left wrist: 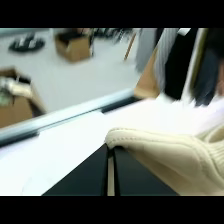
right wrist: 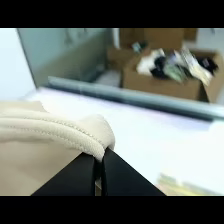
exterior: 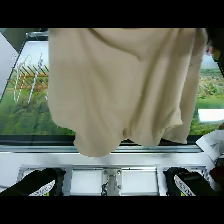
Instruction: Fold the clothes and pants, and hang the long-sleeved shirts on hangers.
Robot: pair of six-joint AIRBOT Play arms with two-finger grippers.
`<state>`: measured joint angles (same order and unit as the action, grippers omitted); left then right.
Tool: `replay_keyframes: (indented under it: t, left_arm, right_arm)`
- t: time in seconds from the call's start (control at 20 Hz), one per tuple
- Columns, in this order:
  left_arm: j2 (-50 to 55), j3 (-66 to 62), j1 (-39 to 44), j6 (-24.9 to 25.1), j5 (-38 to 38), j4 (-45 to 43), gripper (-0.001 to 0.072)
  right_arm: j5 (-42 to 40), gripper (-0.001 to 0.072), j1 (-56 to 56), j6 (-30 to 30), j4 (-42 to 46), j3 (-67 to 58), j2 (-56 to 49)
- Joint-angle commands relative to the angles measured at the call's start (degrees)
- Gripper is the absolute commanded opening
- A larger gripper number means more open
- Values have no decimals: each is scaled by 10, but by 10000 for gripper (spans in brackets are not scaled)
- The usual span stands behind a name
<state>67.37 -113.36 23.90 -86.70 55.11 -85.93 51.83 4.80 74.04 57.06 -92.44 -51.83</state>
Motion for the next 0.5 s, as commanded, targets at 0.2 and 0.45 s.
replay_keyframes:
  t: [0.2,0.45]
  left_arm:
    - [145,-1,-74,-16,51,64,21]
    - [61,205,-2,40,118,64,21]
  right_arm:
    - [31,23,0,24,225,6,-126]
    - [84,23,0,23,250,183,-47]
